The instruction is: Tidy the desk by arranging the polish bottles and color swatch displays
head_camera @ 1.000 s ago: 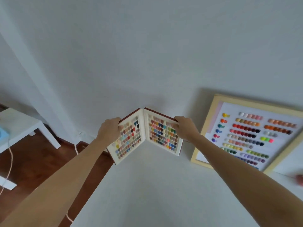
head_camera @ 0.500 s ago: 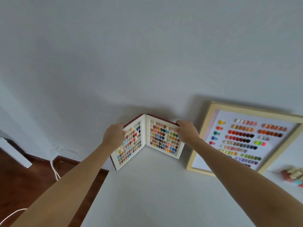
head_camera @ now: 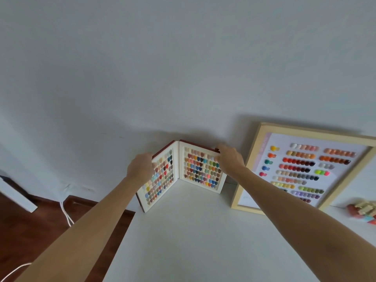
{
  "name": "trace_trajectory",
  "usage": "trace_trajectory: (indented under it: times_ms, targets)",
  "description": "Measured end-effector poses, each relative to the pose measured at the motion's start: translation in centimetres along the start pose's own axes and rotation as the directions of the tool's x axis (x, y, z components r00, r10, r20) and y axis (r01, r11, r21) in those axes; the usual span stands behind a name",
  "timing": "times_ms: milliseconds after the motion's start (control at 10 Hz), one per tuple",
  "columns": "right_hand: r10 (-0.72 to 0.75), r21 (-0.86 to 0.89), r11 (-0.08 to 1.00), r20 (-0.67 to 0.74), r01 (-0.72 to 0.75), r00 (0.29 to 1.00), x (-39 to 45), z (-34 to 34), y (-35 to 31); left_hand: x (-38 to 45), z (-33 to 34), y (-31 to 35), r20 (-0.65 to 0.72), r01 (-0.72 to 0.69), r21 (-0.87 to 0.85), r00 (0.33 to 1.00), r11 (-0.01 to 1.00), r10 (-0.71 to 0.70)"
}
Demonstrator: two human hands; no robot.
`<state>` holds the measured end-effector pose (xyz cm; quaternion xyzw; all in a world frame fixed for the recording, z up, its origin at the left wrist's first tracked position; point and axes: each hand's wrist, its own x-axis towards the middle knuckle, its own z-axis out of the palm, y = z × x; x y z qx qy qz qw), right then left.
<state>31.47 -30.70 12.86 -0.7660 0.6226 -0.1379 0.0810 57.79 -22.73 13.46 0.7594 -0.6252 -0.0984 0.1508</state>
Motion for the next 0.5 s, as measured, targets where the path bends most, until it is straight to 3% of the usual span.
trace_trajectory:
  times_ms: [100, 200, 300, 500]
  targets:
    - [-0.039, -0.012, 0.999, -0.065, 0.039, 0.997, -0.7, -0.8, -0.5, -0.4, -0.2, 0.4, -0.013, 0.031, 0.03, 0.999, 0.999, -0.031]
    - [-0.109, -0.028, 0.994, -0.136, 0.106, 0.985, -1.8, -1.7, -0.8, -0.7, -0.7, 1.4, -0.117, 0.008, 0.054, 0.993, 0.999, -0.002]
    - [-0.139, -0.022, 0.99, -0.175, 0.138, 0.975, -3.7, -2.9, -0.7, -1.5, -1.1, 3.5, -0.236, -0.081, 0.074, 0.967, 0.994, 0.096]
    - [-0.108, -0.003, 0.994, -0.129, 0.108, 0.986, -9.2, -5.6, 2.6, -5.1, -0.3, 8.8, -0.287, -0.271, -0.003, 0.922, 0.963, 0.258]
